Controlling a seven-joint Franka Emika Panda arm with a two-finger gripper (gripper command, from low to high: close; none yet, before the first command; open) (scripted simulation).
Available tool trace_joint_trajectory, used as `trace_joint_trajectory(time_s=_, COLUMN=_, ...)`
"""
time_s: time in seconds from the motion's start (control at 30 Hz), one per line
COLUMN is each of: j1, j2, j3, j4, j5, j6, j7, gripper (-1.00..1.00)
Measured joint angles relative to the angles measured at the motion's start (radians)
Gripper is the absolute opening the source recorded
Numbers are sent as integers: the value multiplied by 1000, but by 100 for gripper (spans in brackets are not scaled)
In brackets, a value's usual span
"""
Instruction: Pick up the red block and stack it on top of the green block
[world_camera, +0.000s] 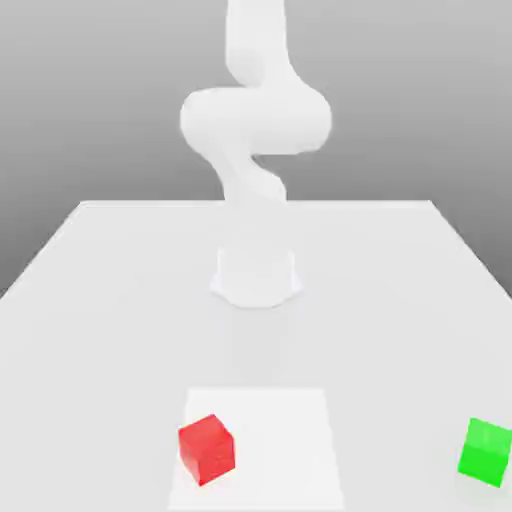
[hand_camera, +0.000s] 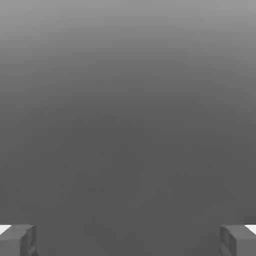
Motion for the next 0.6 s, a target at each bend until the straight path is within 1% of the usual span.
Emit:
trace_joint_trajectory(time_s=0.17, j1=83, j2=189, j3=-103, j4=-57, j5=58, j6=80, j7=-188, gripper=0)
trace_joint_trajectory(time_s=0.3, j1=129, j2=337, j3=-164, j4=-101, j5=107, j6=142, j7=-337, gripper=0)
trace_joint_trajectory(time_s=0.47, j1=159, j2=521, j3=-209, j4=-156, j5=160, j6=219, j7=-516, gripper=0)
trace_joint_trajectory(time_s=0.6, j1=157, j2=662, j3=-223, j4=-201, j5=170, j6=284, j7=-637, gripper=0)
